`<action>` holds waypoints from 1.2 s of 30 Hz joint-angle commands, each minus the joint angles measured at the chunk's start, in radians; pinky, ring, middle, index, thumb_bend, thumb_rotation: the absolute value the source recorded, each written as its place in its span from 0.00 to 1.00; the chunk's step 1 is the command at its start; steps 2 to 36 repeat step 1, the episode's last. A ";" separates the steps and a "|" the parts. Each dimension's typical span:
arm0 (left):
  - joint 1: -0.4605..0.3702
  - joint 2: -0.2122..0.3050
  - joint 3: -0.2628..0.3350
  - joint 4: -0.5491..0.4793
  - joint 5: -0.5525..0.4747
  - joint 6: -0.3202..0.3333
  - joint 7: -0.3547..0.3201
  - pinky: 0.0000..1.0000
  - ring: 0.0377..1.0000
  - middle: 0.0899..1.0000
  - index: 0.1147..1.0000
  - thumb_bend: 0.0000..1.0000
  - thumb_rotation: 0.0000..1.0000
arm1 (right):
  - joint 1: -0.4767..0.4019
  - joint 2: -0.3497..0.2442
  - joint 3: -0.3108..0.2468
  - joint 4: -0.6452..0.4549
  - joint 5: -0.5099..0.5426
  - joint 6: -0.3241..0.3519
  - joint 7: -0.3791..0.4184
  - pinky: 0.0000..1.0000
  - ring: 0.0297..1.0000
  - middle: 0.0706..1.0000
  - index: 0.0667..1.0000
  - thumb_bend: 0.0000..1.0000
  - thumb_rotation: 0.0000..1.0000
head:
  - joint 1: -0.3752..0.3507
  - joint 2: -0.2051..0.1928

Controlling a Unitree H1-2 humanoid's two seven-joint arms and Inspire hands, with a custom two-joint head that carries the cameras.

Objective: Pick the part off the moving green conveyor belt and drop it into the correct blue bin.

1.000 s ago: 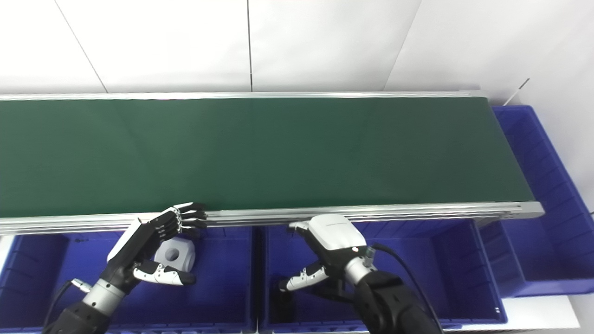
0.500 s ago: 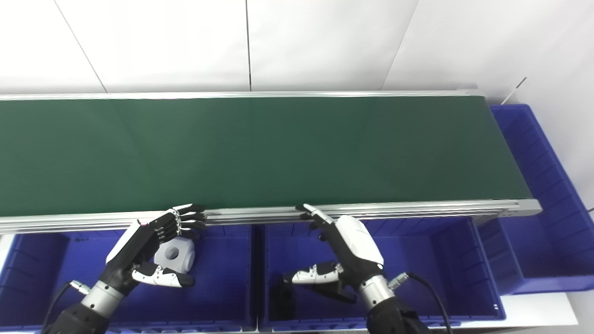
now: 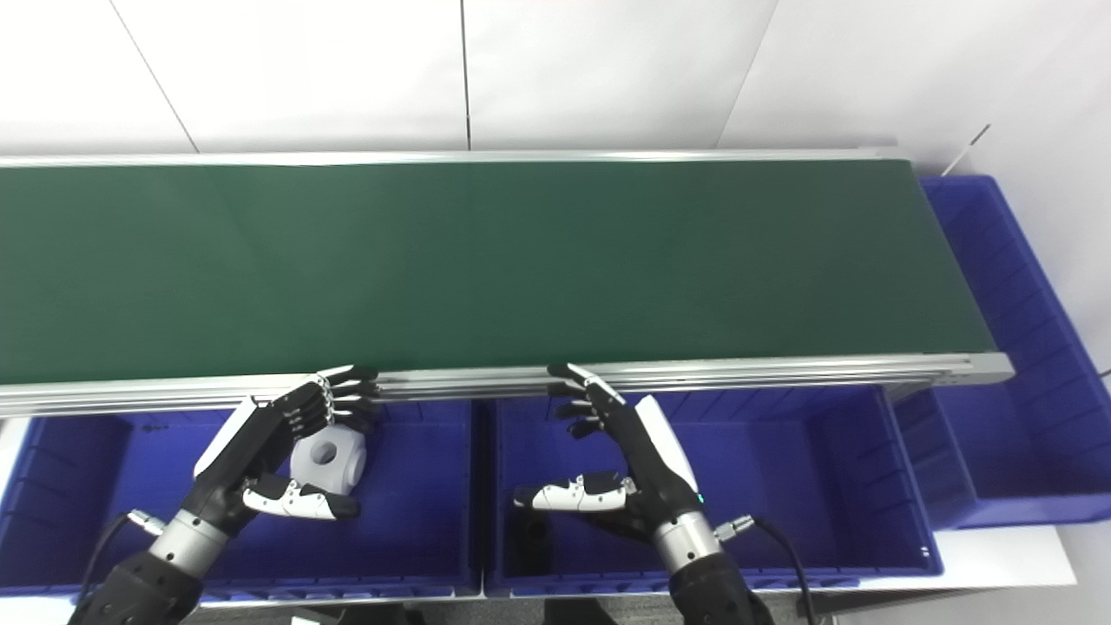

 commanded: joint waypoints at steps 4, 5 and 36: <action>-0.002 0.003 0.004 -0.042 -0.010 -0.032 0.002 0.62 0.68 0.74 0.78 0.91 0.29 | -0.005 -0.002 -0.008 -0.007 0.026 -0.039 -0.007 0.68 0.74 0.79 0.86 0.83 0.15 | 0.004 -0.001; -0.002 0.003 0.004 -0.042 -0.010 -0.032 0.002 0.62 0.68 0.74 0.78 0.91 0.29 | -0.005 -0.002 -0.008 -0.007 0.026 -0.039 -0.007 0.68 0.74 0.79 0.86 0.83 0.15 | 0.004 -0.001; -0.002 0.003 0.004 -0.042 -0.010 -0.032 0.002 0.62 0.68 0.74 0.78 0.91 0.29 | -0.005 -0.002 -0.008 -0.007 0.026 -0.039 -0.007 0.68 0.74 0.79 0.86 0.83 0.15 | 0.004 -0.001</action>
